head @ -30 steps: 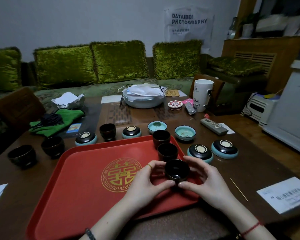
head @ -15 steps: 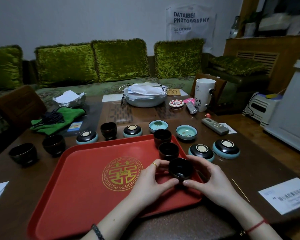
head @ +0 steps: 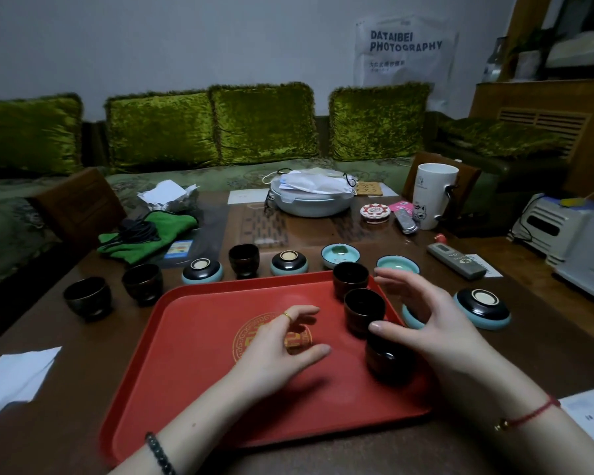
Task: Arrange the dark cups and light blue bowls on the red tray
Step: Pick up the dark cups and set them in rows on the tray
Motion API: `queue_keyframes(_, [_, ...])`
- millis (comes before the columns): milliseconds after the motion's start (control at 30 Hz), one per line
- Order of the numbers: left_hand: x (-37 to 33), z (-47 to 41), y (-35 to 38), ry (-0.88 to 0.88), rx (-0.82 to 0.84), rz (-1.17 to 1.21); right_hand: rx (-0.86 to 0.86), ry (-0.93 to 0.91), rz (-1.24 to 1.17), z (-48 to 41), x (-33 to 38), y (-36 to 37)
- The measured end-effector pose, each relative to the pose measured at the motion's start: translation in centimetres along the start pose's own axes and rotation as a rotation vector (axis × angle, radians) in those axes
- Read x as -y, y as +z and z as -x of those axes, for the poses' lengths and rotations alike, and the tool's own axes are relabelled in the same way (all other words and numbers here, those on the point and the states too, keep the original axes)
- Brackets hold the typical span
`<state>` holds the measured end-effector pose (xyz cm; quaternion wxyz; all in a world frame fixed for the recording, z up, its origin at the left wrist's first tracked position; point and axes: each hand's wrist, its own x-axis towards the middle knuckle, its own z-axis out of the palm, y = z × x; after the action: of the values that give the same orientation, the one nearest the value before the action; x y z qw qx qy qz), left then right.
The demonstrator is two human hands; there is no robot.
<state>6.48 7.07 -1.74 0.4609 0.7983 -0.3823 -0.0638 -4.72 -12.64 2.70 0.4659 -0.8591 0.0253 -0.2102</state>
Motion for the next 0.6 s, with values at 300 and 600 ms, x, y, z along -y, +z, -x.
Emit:
queue_keyframes(300, [2.2, -0.6, -5.7, -0.048, -0.133, -0.086, 0.132, -0.108, 0.021, -6.2, 3.3, 5.0])
queue_keyframes(600, [5.3, -3.0, -10.5, -0.145, -0.233, -0.143, 0.238, -0.105, 0.145, -12.9, 2.4, 10.5])
